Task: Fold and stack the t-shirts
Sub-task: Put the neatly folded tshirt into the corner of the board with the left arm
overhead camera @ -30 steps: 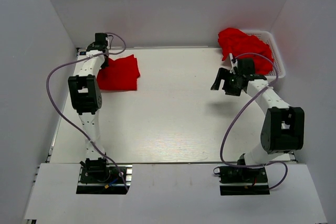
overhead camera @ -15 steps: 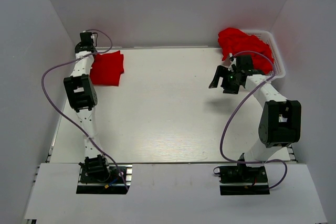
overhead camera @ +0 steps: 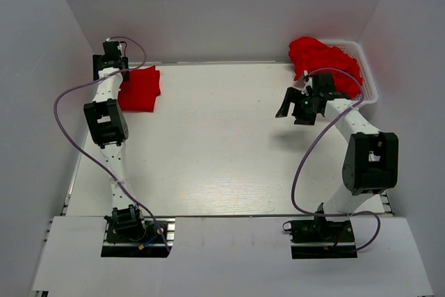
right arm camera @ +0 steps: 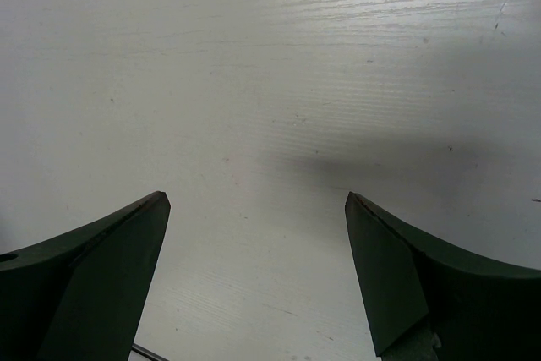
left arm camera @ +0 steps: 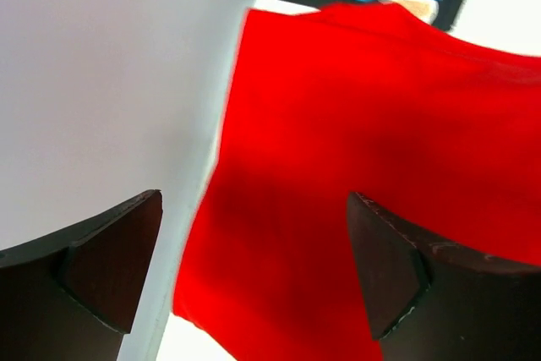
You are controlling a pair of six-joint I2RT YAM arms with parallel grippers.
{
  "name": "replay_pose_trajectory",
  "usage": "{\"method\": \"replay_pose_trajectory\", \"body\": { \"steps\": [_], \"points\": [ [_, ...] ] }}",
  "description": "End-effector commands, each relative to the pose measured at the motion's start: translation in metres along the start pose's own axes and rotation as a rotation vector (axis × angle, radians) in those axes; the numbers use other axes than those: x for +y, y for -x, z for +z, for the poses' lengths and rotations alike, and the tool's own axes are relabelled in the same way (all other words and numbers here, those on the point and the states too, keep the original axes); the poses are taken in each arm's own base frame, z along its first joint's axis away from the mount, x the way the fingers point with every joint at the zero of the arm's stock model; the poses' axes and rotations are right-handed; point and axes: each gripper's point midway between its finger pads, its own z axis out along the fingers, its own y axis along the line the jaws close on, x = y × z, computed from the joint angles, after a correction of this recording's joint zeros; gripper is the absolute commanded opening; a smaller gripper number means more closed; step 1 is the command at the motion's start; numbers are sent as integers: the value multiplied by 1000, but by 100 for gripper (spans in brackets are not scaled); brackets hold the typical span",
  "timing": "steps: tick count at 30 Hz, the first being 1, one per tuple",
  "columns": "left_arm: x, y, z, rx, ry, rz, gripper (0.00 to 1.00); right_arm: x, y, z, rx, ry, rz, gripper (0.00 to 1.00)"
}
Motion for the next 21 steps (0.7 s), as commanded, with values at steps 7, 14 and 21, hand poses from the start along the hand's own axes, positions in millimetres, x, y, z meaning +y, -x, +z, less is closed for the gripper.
{"method": "replay_pose_trajectory", "body": {
  "steps": [7,14,21],
  "points": [
    [-37,82,-180,-135,-500,-194,100,19,21,-28,-126,47,-78,90],
    [-125,28,-303,-126,-757,-220,100,5,-21,-47,-138,10,-81,90],
    [-178,-54,-430,-113,-1043,-133,100,-3,-50,-62,-173,-4,-94,90]
  ]
}}
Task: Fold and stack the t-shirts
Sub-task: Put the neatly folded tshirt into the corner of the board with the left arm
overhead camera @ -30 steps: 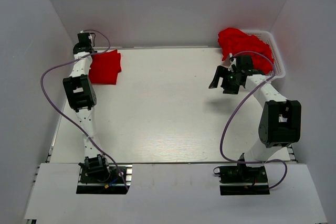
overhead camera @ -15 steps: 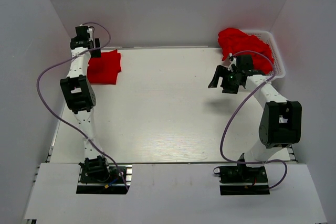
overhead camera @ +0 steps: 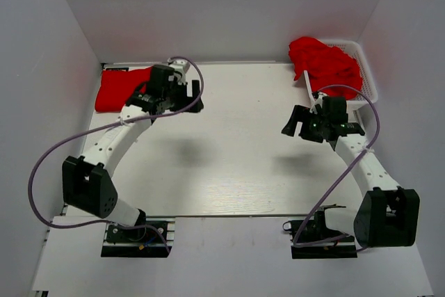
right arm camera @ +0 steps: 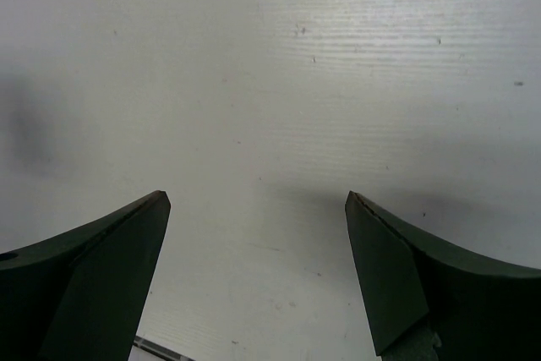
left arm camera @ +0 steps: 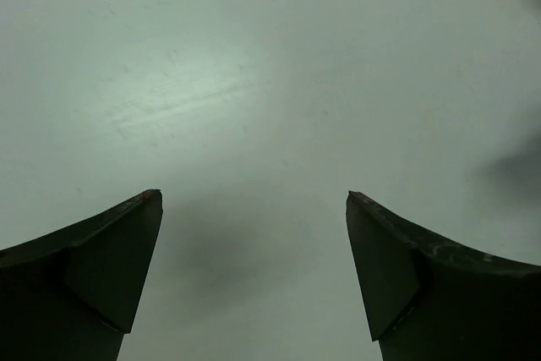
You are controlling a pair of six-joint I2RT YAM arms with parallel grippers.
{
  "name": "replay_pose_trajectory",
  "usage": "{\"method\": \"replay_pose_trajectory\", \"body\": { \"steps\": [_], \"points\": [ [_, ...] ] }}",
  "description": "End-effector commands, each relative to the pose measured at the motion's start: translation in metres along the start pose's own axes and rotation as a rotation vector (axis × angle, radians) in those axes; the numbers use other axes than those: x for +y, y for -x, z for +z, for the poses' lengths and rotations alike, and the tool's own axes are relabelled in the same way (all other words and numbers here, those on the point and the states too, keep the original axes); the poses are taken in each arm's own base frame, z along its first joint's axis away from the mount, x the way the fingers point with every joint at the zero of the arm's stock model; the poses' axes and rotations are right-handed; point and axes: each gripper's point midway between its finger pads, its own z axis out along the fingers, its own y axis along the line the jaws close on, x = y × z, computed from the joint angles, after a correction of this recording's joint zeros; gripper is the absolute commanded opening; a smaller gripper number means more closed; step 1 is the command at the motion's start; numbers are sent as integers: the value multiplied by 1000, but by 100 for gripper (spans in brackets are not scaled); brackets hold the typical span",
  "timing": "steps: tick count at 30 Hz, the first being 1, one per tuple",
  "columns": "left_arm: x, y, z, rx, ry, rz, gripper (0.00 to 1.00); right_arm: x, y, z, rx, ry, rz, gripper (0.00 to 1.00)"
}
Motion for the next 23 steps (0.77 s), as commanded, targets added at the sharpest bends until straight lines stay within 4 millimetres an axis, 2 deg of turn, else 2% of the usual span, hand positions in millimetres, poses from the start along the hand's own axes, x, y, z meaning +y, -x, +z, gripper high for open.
{"method": "replay_pose_trajectory", "body": {
  "steps": [1,2,3,7,11,17,20,23],
  "points": [
    [-32,-12,-27,-24,-77,-31,100,-4,-5,-5,-33,-14,-18,90],
    [-37,-17,-42,-26,-72,-35,100,-3,-3,-8,-50,-7,-23,90],
    [-44,-22,-48,-25,-76,-20,100,-4,-5,-7,-53,-5,-20,90],
    [-44,-27,-65,-51,-39,-36,100,7,3,-13,-119,44,-37,90],
    [-42,-35,-69,-31,-4,-35,100,14,8,-19,-151,71,-44,90],
    [-44,-32,-71,-60,-10,-30,100,20,9,-22,-163,104,-34,90],
    [-47,-34,-74,-59,-18,-25,100,26,9,-25,-176,144,-83,90],
    [-42,-35,-74,-58,8,-25,100,30,10,-29,-201,161,-94,90]
  ]
}}
